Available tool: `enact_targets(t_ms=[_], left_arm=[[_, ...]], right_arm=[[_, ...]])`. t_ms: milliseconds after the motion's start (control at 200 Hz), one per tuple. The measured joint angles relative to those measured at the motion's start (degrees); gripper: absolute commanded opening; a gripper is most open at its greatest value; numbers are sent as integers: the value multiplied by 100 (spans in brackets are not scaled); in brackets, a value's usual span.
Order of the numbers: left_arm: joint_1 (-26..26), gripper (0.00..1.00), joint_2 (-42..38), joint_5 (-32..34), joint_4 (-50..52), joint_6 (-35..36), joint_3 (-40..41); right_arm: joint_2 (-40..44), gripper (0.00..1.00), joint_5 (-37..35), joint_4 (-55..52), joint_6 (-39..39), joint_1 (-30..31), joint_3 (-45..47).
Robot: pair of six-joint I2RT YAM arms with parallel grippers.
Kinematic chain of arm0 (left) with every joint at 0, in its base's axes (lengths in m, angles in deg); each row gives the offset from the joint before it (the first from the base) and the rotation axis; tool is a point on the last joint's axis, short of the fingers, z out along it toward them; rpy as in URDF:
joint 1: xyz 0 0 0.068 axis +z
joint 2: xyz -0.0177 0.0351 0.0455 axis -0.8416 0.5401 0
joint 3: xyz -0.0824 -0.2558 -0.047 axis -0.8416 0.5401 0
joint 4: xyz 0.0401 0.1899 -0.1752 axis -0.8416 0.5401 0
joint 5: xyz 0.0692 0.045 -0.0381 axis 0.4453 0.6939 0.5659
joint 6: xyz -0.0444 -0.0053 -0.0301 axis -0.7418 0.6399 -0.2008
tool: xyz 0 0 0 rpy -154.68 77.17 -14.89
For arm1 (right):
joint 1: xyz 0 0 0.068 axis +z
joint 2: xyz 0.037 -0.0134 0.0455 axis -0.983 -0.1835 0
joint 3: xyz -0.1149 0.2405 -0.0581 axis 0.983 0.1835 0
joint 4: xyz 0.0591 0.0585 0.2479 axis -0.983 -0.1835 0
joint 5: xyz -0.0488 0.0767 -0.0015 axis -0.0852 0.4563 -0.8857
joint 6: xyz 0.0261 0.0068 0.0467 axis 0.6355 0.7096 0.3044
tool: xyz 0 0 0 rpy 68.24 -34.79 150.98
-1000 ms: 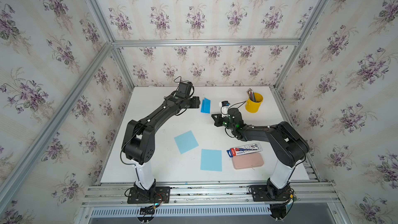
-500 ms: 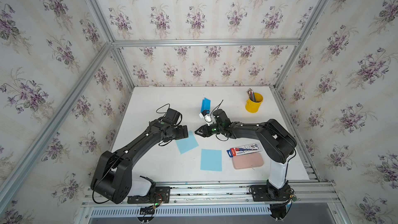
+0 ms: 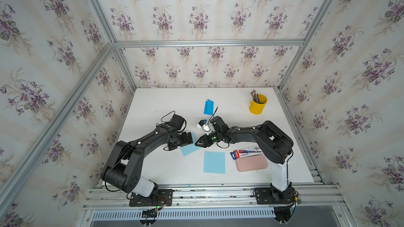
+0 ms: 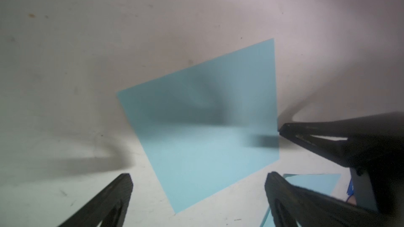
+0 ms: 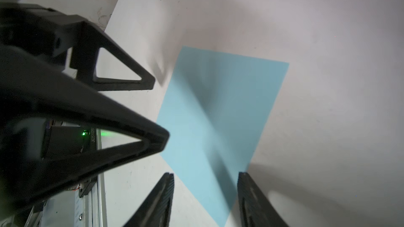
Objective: Fold the square paper along the opposite sides
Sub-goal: Pick up the paper from the center of the board.
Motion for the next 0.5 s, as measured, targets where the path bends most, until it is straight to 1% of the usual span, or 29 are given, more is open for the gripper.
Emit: enact_targets(t_ms=[170, 340, 455, 500], left_arm=[[50, 100, 140, -103, -264, -68, 61], [55, 96, 229, -146, -516, -96, 66], [57, 88, 243, -127, -643, -92, 94], [63, 83, 245, -107, -673, -72, 109]], right_arm=[[-201, 51, 258, 343, -26, 144, -42], [-387, 51, 457, 516, -107, 245, -157], [-398, 50, 501, 542, -109, 247, -157], [-398, 50, 505, 546, -109, 245, -157]])
